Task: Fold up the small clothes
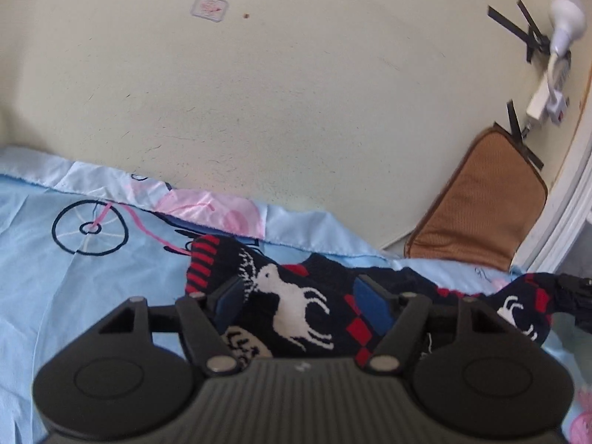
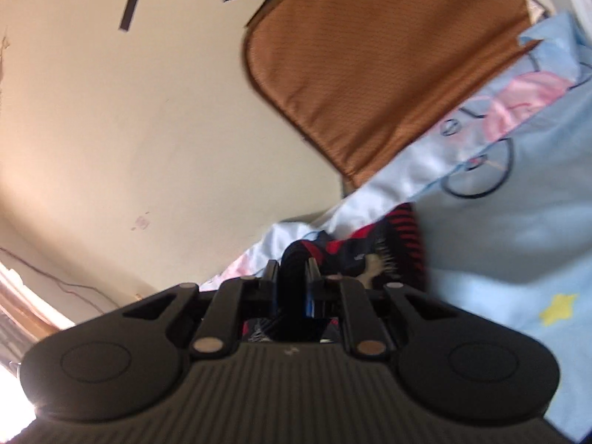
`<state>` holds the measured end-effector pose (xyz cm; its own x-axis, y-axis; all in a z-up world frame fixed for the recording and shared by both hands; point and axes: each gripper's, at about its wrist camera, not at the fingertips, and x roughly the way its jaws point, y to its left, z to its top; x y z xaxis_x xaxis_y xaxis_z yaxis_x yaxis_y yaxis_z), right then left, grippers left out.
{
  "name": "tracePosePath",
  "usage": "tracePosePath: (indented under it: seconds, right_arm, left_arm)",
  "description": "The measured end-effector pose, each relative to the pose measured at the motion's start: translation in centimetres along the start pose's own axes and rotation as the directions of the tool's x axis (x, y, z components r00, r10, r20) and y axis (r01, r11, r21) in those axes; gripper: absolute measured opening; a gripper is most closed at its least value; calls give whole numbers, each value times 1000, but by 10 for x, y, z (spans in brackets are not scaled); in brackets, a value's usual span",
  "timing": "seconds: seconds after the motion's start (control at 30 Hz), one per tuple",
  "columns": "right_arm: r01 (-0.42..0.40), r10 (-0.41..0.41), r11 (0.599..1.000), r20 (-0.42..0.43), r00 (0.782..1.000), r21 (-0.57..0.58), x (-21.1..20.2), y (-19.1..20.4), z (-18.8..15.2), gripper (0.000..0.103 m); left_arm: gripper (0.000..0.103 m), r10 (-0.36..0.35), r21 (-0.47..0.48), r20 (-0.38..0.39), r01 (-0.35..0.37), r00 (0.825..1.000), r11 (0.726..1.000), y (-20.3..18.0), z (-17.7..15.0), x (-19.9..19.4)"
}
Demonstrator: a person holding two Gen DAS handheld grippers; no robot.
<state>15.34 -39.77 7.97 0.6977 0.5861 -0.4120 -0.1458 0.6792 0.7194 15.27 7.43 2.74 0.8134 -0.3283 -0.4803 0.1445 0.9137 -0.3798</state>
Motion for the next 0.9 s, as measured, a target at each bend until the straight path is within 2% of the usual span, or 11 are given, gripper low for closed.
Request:
tracePosePath:
  seconds: [0.13, 0.2, 0.23, 0.37, 0.47, 0.63, 0.67, 0.7, 0.77, 0.83, 0.9]
  right_arm:
    - [-84, 87, 996, -147, 985, 27, 59, 36, -25, 30]
    - [-129, 135, 991, -279, 951, 39, 91, 46, -43, 49]
    - [-124, 129, 992, -323, 937, 37, 102, 48, -47, 49]
    - [-50, 41, 996, -118, 992, -70, 72, 37, -30, 51]
    - [127, -127, 984, 3, 992, -129, 49, 16, -26, 66]
    - [158, -166, 984, -112, 980, -78, 63, -22, -45, 68]
    - [167, -180, 977, -89, 980, -131, 64, -14, -51, 59]
    - [163, -181, 971, -95, 979, -173, 66, -7, -54, 13]
    - [175, -182, 969, -30, 983, -175, 55, -2, -53, 11]
    - [269, -249, 928, 109, 962, -258, 39, 11, -53, 11]
    - [315, -287, 902, 135, 948, -295, 38, 13, -56, 11]
  left_arm:
    - [67, -37, -83, -19, 36, 999, 996, 16, 3, 6]
    - [67, -47, -92, -18, 46, 999, 995, 18, 3, 7]
    - [67, -49, -92, -18, 48, 999, 995, 18, 3, 7]
    - [69, -51, -78, -18, 49, 999, 996, 15, 1, 5]
    - [71, -57, -64, -20, 56, 998, 996, 12, 1, 6]
    - [71, -76, -43, -22, 75, 997, 996, 9, -1, 6]
    - [71, -90, -35, -28, 89, 996, 995, 7, -1, 6]
    - [71, -102, -22, -33, 102, 994, 995, 5, -2, 6]
    - [71, -115, 12, -37, 115, 993, 993, 0, -3, 6]
    - [71, -108, 51, -57, 111, 993, 993, -6, -5, 9]
    - [71, -53, 105, -101, 64, 993, 992, -16, -7, 18]
